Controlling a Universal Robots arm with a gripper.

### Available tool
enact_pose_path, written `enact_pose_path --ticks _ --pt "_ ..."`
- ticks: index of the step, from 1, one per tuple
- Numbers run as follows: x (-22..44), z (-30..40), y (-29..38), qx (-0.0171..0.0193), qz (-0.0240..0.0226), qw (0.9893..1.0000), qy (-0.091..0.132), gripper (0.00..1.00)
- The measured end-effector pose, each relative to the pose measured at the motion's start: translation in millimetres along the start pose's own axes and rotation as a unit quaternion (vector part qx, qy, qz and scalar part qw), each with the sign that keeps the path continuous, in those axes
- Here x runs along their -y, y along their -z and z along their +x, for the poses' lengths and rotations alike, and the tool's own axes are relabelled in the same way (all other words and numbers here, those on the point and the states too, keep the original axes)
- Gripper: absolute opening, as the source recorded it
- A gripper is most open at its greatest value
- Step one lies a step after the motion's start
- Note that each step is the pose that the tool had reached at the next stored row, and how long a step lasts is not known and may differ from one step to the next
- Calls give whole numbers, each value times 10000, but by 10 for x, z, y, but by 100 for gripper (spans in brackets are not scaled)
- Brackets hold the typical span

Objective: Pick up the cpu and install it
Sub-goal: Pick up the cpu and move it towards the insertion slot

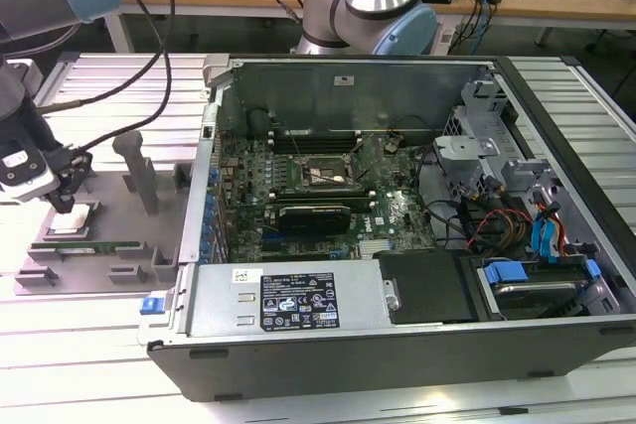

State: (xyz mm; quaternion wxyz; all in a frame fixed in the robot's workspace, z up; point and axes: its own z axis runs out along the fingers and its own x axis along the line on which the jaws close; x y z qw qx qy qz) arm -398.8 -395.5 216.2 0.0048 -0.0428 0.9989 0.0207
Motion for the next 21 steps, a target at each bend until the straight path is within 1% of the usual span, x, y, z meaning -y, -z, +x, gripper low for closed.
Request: enact_pose_path --ticks 1,2,5,6,7,8,9,13,20,21 --pt "2 0 -21 4 2 9999 -103 11" --pt "6 0 -33 2 6 9999 -142 11" --pt "51 12 -55 -5 8 9999 -166 11" --pt "54 14 -63 -5 7 9998 -196 11" --pt "56 14 -75 2 10 9993 -383 11" --pt "57 13 -87 10 12 9984 -567 11" --pt "57 14 -89 11 13 9981 -623 11" --pt "55 42 -95 13 13 9980 -638 11" --pt "54 47 -95 13 12 9980 -639 11" --pt "54 47 -95 13 12 9980 -639 16"
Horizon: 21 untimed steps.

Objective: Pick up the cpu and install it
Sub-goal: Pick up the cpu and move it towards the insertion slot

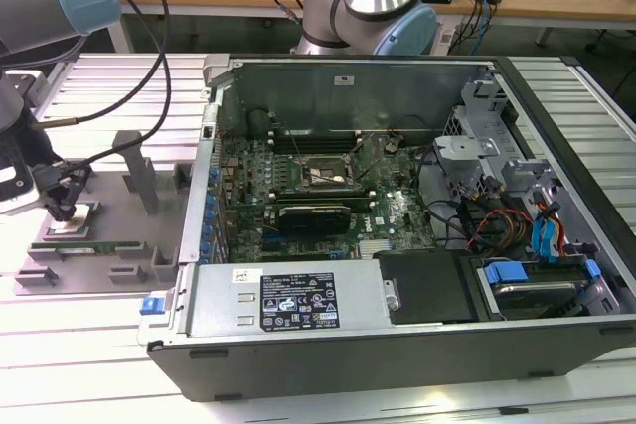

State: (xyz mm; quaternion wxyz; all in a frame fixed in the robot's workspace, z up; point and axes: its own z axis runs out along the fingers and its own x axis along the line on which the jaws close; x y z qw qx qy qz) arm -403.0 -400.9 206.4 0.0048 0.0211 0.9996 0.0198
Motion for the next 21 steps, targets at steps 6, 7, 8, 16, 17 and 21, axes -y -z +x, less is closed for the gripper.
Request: enact_pose_path --ticks 6,7,8,16,17,21 --pt "0 4 0 0 0 10000 0 54" --pt "0 5 0 0 0 10000 0 60" --pt "0 6 -3 0 0 10000 0 60" --pt "-14 -15 -78 0 0 10000 11 60" --pt "-52 -11 -92 0 0 10000 12 60" --pt "-68 8 -113 -1 6 10000 34 68"
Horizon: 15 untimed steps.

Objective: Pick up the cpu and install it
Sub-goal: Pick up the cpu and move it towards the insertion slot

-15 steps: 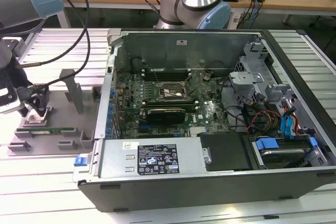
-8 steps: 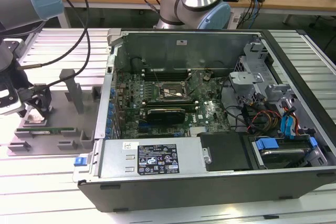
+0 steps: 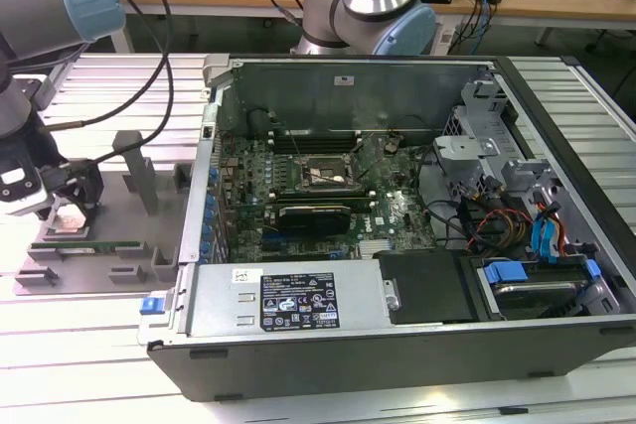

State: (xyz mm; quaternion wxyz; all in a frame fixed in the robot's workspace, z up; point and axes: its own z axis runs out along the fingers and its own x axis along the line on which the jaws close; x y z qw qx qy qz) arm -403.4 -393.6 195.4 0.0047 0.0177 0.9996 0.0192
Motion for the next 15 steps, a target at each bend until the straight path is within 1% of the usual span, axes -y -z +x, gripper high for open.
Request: enact_pose_path --ticks 2,5,15 --pt "3 -1 -38 -2 0 10000 6 68" --pt "5 -1 -69 -3 0 10000 7 68" --pt "5 -1 -83 -3 0 10000 6 68"
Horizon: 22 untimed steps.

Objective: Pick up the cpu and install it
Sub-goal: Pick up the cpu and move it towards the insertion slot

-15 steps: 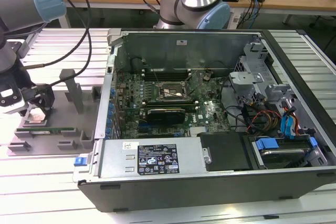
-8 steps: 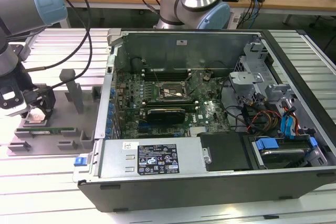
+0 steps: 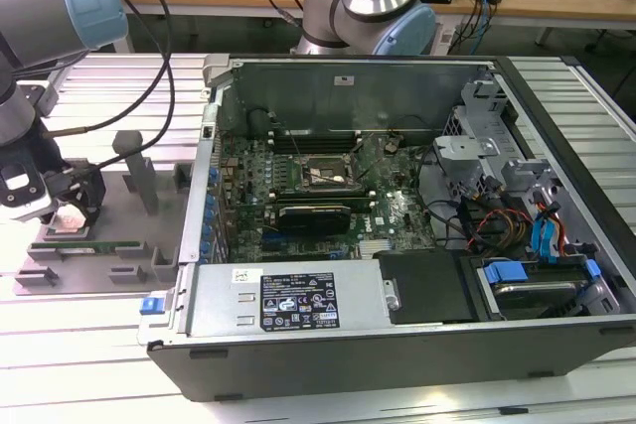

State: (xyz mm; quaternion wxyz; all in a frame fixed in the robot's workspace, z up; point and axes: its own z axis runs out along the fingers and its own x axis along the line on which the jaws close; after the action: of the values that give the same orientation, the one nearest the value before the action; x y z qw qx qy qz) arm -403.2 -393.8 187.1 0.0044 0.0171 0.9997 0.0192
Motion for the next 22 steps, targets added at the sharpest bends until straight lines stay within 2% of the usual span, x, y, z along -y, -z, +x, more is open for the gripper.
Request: enact_pose_path --ticks 2,3,9,14,16,18,22 --pt "0 0 -3 0 0 10000 0 67" --pt "0 -1 -4 0 0 10000 0 55" --pt "0 -1 -4 1 -1 10000 0 55" --pt "-5 -3 95 3 16 10000 1 55" --pt "-5 -2 96 2 18 10000 1 55" --pt "-6 -1 98 10 -42 10000 -1 55" --pt "-4 -1 74 11 -43 10000 0 55"
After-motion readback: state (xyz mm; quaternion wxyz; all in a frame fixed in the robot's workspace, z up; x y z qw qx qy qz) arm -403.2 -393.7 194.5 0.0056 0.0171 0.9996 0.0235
